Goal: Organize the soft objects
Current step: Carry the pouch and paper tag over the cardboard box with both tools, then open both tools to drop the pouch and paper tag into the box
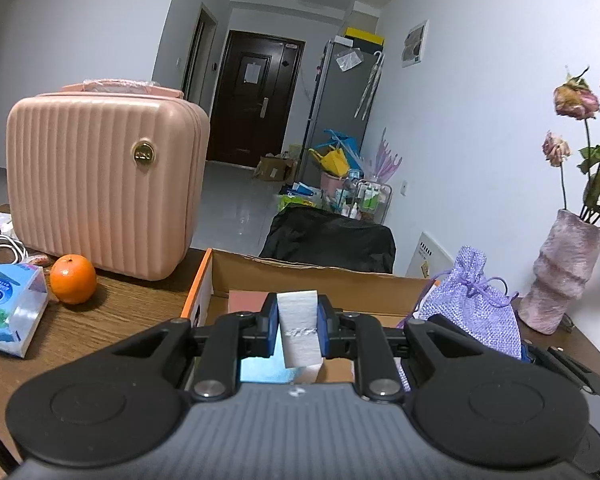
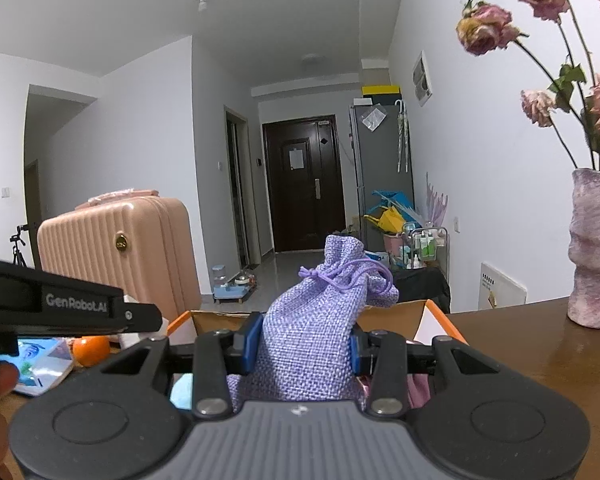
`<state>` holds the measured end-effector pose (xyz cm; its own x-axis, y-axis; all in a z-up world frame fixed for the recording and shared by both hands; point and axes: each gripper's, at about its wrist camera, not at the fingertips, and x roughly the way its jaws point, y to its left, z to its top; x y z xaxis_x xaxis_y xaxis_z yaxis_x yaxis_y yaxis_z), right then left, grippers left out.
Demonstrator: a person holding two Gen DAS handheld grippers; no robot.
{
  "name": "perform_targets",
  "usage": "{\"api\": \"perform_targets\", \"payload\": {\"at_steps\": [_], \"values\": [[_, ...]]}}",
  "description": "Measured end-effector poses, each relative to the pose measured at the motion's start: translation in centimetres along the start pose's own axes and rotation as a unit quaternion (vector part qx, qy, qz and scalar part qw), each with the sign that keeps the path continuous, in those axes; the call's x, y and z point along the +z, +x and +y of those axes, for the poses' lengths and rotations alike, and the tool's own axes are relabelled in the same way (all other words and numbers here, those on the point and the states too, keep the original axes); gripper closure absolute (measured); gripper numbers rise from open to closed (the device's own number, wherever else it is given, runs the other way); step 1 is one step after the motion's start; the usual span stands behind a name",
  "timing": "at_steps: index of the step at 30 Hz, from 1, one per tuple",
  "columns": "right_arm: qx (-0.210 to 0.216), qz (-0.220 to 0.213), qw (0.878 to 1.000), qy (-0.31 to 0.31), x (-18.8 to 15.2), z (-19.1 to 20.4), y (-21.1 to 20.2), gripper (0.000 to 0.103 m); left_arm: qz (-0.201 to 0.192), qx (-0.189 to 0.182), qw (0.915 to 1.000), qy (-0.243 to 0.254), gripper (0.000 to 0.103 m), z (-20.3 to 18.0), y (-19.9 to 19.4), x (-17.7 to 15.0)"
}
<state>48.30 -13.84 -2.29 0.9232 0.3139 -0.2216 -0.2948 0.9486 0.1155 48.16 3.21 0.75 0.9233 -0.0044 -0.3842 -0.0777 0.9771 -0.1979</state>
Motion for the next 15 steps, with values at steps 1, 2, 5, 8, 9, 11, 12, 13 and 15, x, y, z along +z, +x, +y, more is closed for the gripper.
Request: {"api": "perform_targets", "payload": {"at_steps": [1,2,5,8,9,11,12,13,15], "values": [[0.000,0.002,1.000,-0.002,0.0,0.0,0.5,0.063,0.002,0.001,1.0000,0.000,0.084,0.0,0.4,0.1],[-0.001,0.003,1.000,-0.004,0.0,0.0,0.8,0.063,0.003,0.001,1.0000,0.000,0.084,0.1,0.7,0.1],[-0.001,0.009,1.000,-0.007,-0.2,-0.1,1.9,0.063,0.008,0.005,1.0000,0.003,0.083,0.2,1.9,0.2],[-0.003,0.014,1.000,-0.011,-0.3,0.0,2.8,0.063,0.011,0.010,0.9999,0.007,0.083,0.3,3.0,0.3],[-0.003,0.016,1.000,-0.013,-0.4,0.0,3.1,0.063,0.013,0.011,0.9998,0.008,0.083,0.3,3.3,0.3],[-0.004,0.020,1.000,-0.015,-0.5,-0.1,3.6,0.063,0.015,0.012,0.9998,0.008,0.083,0.6,3.9,0.4],[-0.004,0.022,1.000,-0.015,-0.5,-0.2,3.8,0.063,0.014,0.013,0.9998,0.009,0.083,0.7,4.2,0.5],[-0.005,0.024,1.000,-0.015,-0.6,-0.2,4.0,0.063,0.014,0.015,0.9997,0.011,0.083,0.8,4.5,0.5],[-0.008,0.029,0.999,-0.015,-0.7,-0.4,4.5,0.063,0.016,0.019,0.9996,0.013,0.083,0.8,5.0,0.6]]}}
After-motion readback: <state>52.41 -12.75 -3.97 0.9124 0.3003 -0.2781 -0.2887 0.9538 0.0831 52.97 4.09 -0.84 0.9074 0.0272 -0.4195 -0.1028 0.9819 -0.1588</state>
